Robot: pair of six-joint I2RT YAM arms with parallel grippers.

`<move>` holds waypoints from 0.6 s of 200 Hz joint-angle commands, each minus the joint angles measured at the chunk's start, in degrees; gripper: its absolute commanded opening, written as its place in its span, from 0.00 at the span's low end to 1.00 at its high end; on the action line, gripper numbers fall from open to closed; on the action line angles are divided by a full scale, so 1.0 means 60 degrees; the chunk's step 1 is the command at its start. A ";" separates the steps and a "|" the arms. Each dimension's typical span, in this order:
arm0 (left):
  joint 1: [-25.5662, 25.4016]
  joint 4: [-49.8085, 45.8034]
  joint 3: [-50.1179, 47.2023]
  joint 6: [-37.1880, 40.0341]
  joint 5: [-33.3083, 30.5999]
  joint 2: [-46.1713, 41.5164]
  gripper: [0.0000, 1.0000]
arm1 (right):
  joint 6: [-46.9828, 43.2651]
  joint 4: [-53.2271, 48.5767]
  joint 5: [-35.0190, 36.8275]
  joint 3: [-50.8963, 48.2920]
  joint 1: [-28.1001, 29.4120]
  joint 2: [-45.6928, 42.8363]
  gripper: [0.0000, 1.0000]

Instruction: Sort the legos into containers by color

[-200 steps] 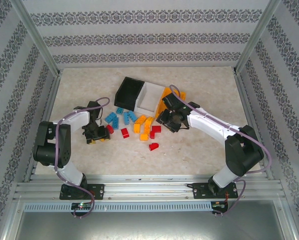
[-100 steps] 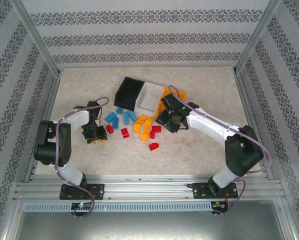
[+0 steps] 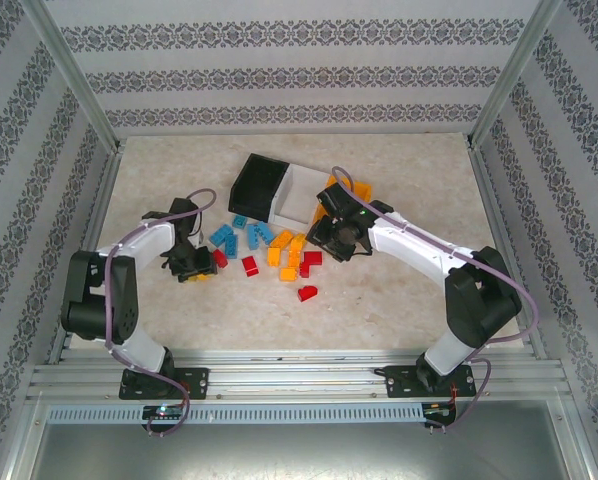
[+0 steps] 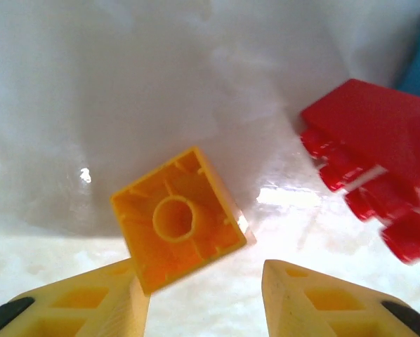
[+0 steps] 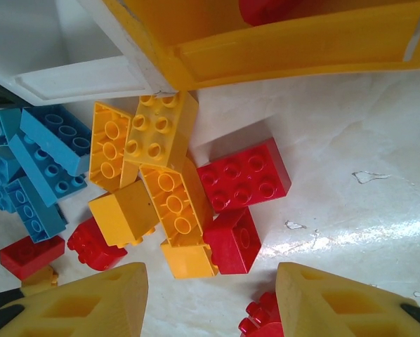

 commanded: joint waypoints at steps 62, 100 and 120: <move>0.0002 -0.0216 0.0227 0.0103 -0.0485 0.0455 0.62 | -0.0056 -0.0125 -0.0058 -0.0166 0.0064 -0.0239 0.52; 0.0002 0.0095 0.0354 0.0033 -0.0557 0.0886 0.61 | -0.0074 -0.0157 -0.0055 -0.0395 -0.0011 -0.0453 0.52; 0.0002 0.0240 0.0455 -0.0037 -0.0562 0.1149 0.61 | -0.0086 -0.0145 -0.0106 -0.0394 -0.0011 -0.0440 0.52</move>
